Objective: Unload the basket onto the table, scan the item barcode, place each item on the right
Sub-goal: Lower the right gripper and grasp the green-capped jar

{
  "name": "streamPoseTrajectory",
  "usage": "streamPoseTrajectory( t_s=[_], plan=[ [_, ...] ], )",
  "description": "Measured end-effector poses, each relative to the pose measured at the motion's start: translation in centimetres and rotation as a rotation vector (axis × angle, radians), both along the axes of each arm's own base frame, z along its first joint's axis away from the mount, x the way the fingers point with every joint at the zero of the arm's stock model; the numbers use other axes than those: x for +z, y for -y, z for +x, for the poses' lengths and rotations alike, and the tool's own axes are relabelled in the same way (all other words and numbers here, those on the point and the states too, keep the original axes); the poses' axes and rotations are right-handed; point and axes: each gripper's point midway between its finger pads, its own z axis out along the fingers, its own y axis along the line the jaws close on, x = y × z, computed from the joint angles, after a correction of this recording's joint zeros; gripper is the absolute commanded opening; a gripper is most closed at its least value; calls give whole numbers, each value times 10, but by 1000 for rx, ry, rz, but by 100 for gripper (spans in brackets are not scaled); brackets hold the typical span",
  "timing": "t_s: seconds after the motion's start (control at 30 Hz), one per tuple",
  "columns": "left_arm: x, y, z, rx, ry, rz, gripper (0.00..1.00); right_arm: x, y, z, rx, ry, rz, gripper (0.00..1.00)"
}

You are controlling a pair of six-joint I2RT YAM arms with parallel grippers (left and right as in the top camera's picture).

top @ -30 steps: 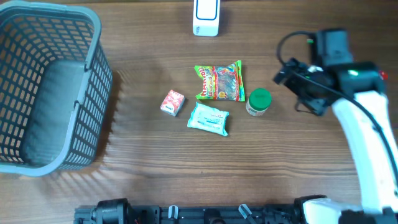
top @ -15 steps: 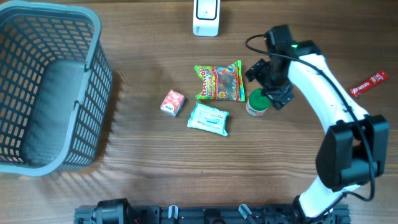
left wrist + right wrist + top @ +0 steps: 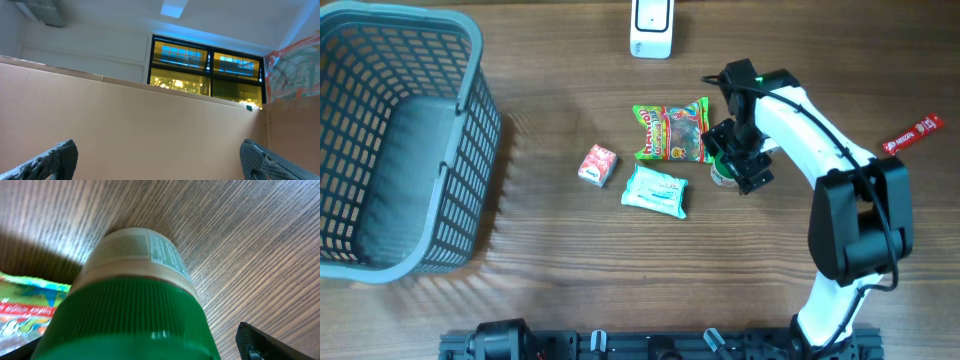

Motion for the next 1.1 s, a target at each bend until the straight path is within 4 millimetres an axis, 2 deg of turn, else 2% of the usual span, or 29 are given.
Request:
streamPoseTrajectory(
  t_s=[0.07,0.23,0.37,0.43,0.5,0.57,0.67,0.7,0.77,0.9,1.0,1.1],
  plan=[
    [0,0,0,0,1,0,100,-5,1,1,-10,-7,-10,93],
    [1,0,0,0,3,0,100,-22,7,3,-17,-23,-54,67],
    [1,0,-1,1,4,0,100,-24,11,6,69,-14,-70,64],
    [1,-1,0,6,4,-4,100,-24,14,8,166,-3,-74,65],
    [1,-4,0,17,5,-13,100,-23,16,12,337,10,-67,72],
    [2,-6,0,29,6,-22,100,-20,17,14,526,10,-52,86],
    [1,-9,1,42,5,-33,100,-11,28,9,871,-41,-52,90],
    [0,-10,3,45,0,-36,100,-9,30,7,912,-58,-56,97],
    [-2,-11,9,47,-12,-38,100,-4,33,2,989,-92,-45,100],
    [-8,-13,21,58,-35,-43,100,25,29,15,982,-48,-49,100],
    [-11,-13,27,77,-48,-44,100,63,19,22,794,51,-45,100],
    [-11,-13,27,80,-44,-44,100,75,5,19,580,91,15,100]
  ],
)
